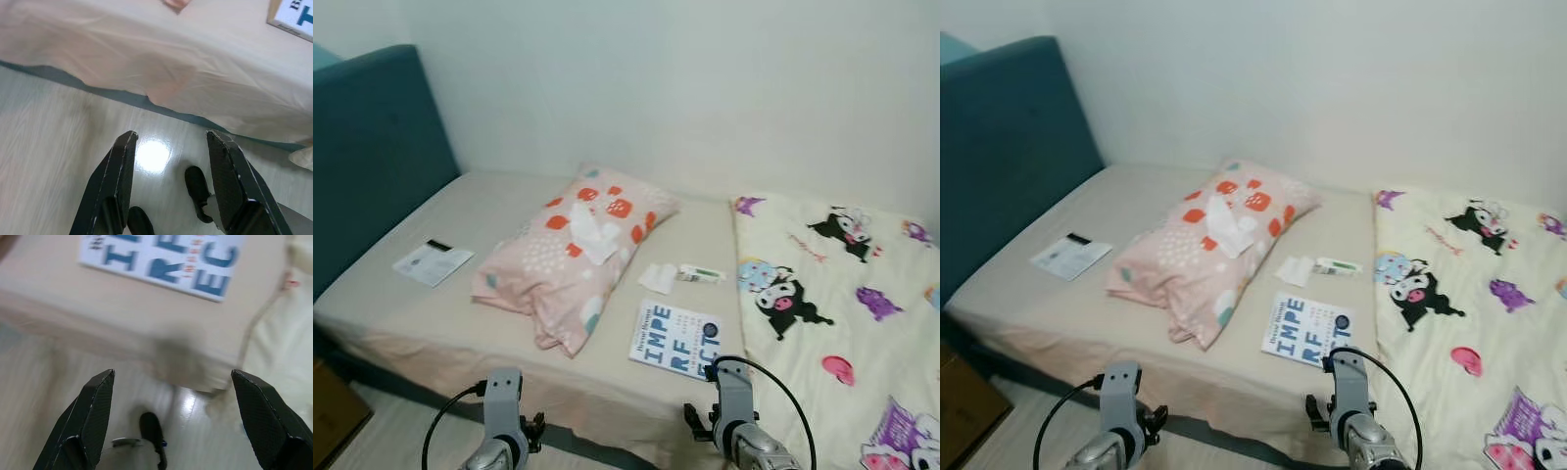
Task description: Clean up the room
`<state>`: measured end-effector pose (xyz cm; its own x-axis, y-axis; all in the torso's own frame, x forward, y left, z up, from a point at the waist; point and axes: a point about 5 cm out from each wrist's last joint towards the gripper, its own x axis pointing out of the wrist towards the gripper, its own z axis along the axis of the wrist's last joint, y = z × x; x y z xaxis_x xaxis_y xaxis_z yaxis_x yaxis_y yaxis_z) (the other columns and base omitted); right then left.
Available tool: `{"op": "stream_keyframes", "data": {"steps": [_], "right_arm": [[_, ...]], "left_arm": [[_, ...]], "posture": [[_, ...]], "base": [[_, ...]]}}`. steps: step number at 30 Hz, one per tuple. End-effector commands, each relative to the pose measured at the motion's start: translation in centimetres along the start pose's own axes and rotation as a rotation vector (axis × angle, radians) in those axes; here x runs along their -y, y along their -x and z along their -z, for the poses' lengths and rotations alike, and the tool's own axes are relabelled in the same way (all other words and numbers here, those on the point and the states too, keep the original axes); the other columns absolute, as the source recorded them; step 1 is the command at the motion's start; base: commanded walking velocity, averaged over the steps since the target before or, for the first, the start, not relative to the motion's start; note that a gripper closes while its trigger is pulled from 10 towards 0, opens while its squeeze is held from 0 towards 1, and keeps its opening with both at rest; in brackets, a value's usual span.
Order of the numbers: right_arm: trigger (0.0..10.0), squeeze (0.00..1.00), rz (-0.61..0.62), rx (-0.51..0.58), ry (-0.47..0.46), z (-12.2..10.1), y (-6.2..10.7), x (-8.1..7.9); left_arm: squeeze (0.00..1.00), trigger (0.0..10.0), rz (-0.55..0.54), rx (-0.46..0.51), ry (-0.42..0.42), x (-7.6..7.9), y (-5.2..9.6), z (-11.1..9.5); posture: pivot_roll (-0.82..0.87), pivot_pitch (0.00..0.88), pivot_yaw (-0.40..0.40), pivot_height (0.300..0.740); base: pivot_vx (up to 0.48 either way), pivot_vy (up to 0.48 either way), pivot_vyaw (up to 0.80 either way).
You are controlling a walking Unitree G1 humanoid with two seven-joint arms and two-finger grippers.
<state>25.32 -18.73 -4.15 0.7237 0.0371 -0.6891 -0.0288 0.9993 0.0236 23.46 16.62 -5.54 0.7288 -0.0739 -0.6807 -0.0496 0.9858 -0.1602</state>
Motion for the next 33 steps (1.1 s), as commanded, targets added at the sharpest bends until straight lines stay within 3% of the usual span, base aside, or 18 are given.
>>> {"op": "stream_keyframes", "data": {"steps": [1,13,21,27,33], "right_arm": [[10.0,0.0,0.005,-0.006,-0.014,0.19,0.03,0.06],[10.0,0.0,0.011,-0.002,-0.019,0.12,0.03,0.13],[10.0,0.0,0.029,0.001,-0.025,-0.03,0.03,0.33],[10.0,0.0,0.029,0.001,-0.02,-0.02,0.03,0.35],[10.0,0.0,0.029,0.009,-0.027,-0.03,0.05,0.35]], "left_arm": [[0.0,10.0,0.0,-0.013,-0.019,-0.15,0.07,0.24],[0.0,10.0,0.009,-0.009,-0.021,-0.06,0.04,0.15],[0.0,10.0,0.012,-0.008,-0.022,-0.01,0.05,0.17],[0.0,10.0,0.016,-0.007,-0.021,0.04,0.05,0.21],[0.0,10.0,0.018,-0.008,-0.021,0.09,0.06,0.28]], "posture": [[-0.11,0.0,0.022,0.74],[-0.11,0.0,0.025,0.74],[-0.11,0.0,0.026,0.74],[-0.11,0.0,0.026,0.74],[-0.12,0.002,0.026,0.74]], "base": [[0.0,0.0,-0.8],[0.081,0.0,-0.8],[0.298,0.0,0.0],[0.322,0.0,-0.69],[0.325,0.0,0.0]]}}
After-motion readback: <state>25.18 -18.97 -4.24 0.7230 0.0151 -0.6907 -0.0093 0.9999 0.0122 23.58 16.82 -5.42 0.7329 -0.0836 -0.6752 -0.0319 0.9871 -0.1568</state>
